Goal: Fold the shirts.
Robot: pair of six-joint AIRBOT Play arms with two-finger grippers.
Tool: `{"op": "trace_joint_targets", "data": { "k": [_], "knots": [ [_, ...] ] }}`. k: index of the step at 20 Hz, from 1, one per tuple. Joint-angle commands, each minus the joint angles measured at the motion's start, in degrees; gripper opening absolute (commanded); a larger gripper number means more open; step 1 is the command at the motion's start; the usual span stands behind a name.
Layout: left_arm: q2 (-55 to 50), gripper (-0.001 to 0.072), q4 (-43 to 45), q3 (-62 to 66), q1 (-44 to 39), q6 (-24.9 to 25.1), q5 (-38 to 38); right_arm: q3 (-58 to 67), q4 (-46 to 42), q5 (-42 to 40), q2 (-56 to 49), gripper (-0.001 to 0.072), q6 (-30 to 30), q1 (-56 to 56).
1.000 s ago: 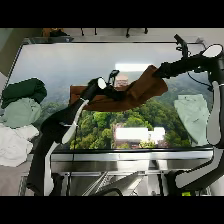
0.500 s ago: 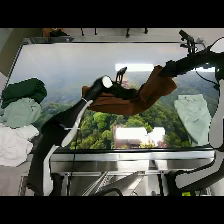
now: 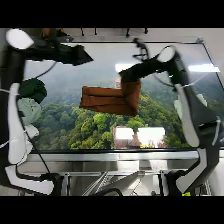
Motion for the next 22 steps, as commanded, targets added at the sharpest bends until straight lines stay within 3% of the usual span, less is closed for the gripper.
{"op": "trace_joint_targets", "data": {
  "k": [1, 2, 3, 4, 5, 7, 9, 11, 15, 18, 22],
  "knots": [
    [8.2, 0.0015, 0.0, -7.1, 5.8, 3.7, -0.1, 0.0, 5.8, -23.6, -9.2, 0.0013, -0.3, 12.8],
    [9.8, 0.0015, 0.0, -10.3, 5.9, 5.1, -0.1, 0.0, 10.4, -31.0, -12.2, 0.0016, -4.3, 16.0],
    [11.3, 0.0016, 0.0, -13.9, 5.9, 6.6, 0.0, 0.0, 15.5, -37.7, -15.1, 0.0107, -10.2, 19.3],
    [12.5, 0.0016, 0.0, -16.9, 5.9, 7.5, 0.0, 0.0, 20.0, -41.6, -17.0, 0.0414, -16.6, 21.6],
    [13.6, 0.0015, 0.0, -19.5, 5.9, 8.2, 0.1, 0.0, 22.2, -42.0, -17.5, 0.0638, -20.7, 22.5],
    [15.3, 0.0015, 0.0, -22.2, 7.0, 8.9, 0.3, 0.0, 21.6, -36.2, -15.1, 0.0644, -21.3, 21.3],
    [16.9, 0.0015, -0.1, -22.5, 8.8, 8.9, 1.0, 0.0, 19.1, -24.7, -10.9, 0.0644, -19.4, 16.8],
    [19.0, 0.0015, -0.1, -22.5, 11.0, 8.9, 2.4, 0.0, 14.4, -13.9, -6.4, 0.0643, -14.0, 10.4],
    [23.2, 0.0016, -0.1, -22.5, 14.4, 8.9, 2.7, 0.0, -0.6, -1.7, -1.6, 0.0644, 0.0, -3.8],
    [25.1, 0.0016, 0.1, -22.5, 15.2, 8.9, 2.3, -2.6, -1.4, 4.0, -2.4, 0.0645, 2.4, -10.7],
    [25.6, 0.0015, 0.1, -22.5, 15.1, 8.9, 0.7, -11.8, -1.4, 3.6, -4.9, 0.0646, 2.7, -13.6]
  ]
}}
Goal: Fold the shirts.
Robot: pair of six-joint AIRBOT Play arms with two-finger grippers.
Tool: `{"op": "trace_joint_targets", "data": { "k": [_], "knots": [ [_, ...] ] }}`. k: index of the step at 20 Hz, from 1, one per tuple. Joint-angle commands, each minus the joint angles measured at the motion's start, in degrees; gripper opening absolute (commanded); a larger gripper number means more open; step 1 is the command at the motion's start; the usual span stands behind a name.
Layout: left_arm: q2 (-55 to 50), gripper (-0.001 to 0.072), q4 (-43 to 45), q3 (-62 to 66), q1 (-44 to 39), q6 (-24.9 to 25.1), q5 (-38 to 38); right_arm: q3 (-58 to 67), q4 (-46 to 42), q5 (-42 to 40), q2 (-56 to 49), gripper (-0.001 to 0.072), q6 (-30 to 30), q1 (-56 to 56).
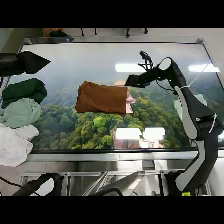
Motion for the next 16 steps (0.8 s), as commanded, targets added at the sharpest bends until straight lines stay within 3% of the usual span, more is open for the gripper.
{"op": "trace_joint_targets", "data": {
  "k": [1, 8, 9, 11, 13, 16],
  "knots": [
    [0.6, 0.0015, 0.1, 0.0, 0.3, -0.1, -1.4, -6.6, -0.7, 2.5, -2.2, 0.0646, 1.5, -2.6],
    [0.6, 0.0015, 0.1, 0.0, 0.3, -0.1, -1.8, -7.6, 13.5, -3.3, -8.1, 0.0643, -5.3, 3.0],
    [0.6, 0.0016, 0.1, 0.0, 0.3, -0.1, -1.8, -7.6, 15.4, -4.1, -8.2, 0.0612, -6.5, 3.3],
    [0.6, 0.0015, 0.1, 0.0, 0.3, -0.1, -2.1, -7.5, 21.6, -3.9, -8.0, 0.0114, -10.7, 3.5],
    [0.6, 0.0015, 0.1, 0.0, 0.3, -0.1, -2.3, -6.5, 24.9, -2.5, -6.7, 0.0013, -12.7, 3.0],
    [0.6, 0.0016, 0.1, 0.0, 0.3, -0.1, -2.3, -3.2, 24.9, -3.5, -1.1, 0.0012, -12.6, -0.1]
  ]
}}
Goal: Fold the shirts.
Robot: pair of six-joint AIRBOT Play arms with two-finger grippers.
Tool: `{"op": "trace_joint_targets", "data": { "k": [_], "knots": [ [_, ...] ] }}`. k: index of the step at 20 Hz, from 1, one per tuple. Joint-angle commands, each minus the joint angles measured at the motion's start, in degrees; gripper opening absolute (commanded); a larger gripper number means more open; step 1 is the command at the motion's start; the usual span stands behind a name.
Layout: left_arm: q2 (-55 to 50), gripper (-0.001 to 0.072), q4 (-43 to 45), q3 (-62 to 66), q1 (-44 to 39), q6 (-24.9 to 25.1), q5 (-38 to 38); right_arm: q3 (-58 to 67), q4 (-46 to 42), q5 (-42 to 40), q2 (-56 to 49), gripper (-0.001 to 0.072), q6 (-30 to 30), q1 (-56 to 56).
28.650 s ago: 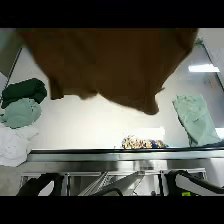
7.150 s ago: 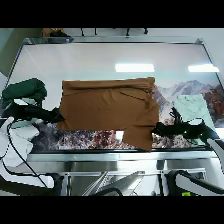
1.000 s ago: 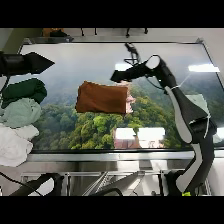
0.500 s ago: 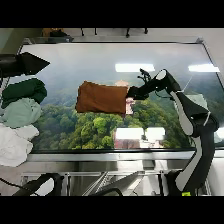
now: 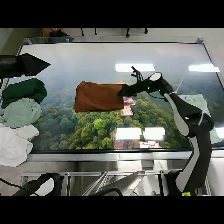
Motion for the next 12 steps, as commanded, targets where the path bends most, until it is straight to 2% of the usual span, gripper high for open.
{"op": "trace_joint_targets", "data": {
  "k": [1, 4, 10, 12],
  "knots": [
    [0.0, 0.0015, 0.0, 0.0, 0.0, 0.0, -0.1, 3.3, 3.1, -1.5, 5.7, 0.0012, -1.0, -4.0],
    [0.0, 0.0015, 0.0, 0.0, 0.0, 0.0, -1.0, 4.3, 1.6, -2.9, 12.8, 0.0012, 6.0, -12.7],
    [0.0, 0.0015, 0.0, 0.0, 0.0, 0.0, -4.1, 4.3, -11.9, -2.5, 24.9, 0.0012, 22.5, -31.6],
    [0.1, 0.0016, 0.0, -0.6, 0.0, 0.0, -4.1, 4.3, -16.3, -0.1, 27.1, 0.0012, 27.1, -36.7]
  ]
}}
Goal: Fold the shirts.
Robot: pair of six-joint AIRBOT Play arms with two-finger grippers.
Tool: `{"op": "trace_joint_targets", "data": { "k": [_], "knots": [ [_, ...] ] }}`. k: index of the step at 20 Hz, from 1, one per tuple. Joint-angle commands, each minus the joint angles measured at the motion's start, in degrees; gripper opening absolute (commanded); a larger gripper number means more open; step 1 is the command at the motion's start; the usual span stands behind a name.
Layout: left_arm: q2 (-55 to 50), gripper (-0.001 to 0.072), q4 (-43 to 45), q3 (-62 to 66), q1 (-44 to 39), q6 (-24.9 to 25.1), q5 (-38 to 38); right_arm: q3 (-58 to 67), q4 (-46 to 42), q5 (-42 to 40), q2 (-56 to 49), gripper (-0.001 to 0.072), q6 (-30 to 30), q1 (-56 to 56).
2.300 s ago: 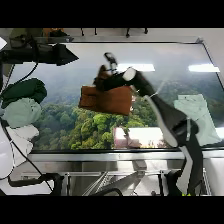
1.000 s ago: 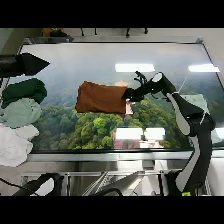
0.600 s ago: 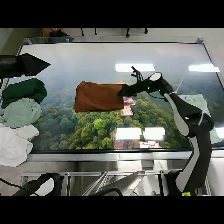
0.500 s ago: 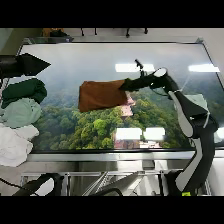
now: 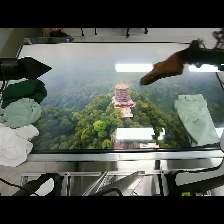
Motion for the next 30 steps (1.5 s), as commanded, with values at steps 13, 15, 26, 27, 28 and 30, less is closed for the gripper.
{"op": "trace_joint_targets", "data": {
  "k": [13, 15, 26, 27, 28, 30],
  "knots": [
    [0.2, 0.0015, -0.1, -8.3, 0.0, 1.7, 0.7, 0.1, -21.2, 31.9, 5.2, 0.0012, 15.9, -23.3],
    [0.1, 0.0015, -0.1, -8.3, 0.0, 2.2, 0.8, 0.1, -28.0, 37.7, 5.2, 0.0012, 15.9, -23.2],
    [0.1, 0.0015, -0.1, -8.3, 0.0, 3.1, 0.8, -12.7, -45.0, 40.1, 3.9, 0.0015, 18.5, -23.2],
    [0.1, 0.0015, -0.1, -8.3, 0.0, 3.1, 0.8, -15.2, -45.3, 39.6, 3.7, 0.0094, 18.5, -23.2],
    [0.1, 0.0015, -0.1, -8.3, 0.0, 3.1, 0.8, -18.0, -46.1, 39.4, 3.5, 0.0364, 18.5, -23.2],
    [0.1, 0.0015, -0.1, -8.3, 0.0, 3.1, 0.8, -21.5, -51.6, 40.5, 2.8, 0.0551, 18.0, -23.1]
  ]
}}
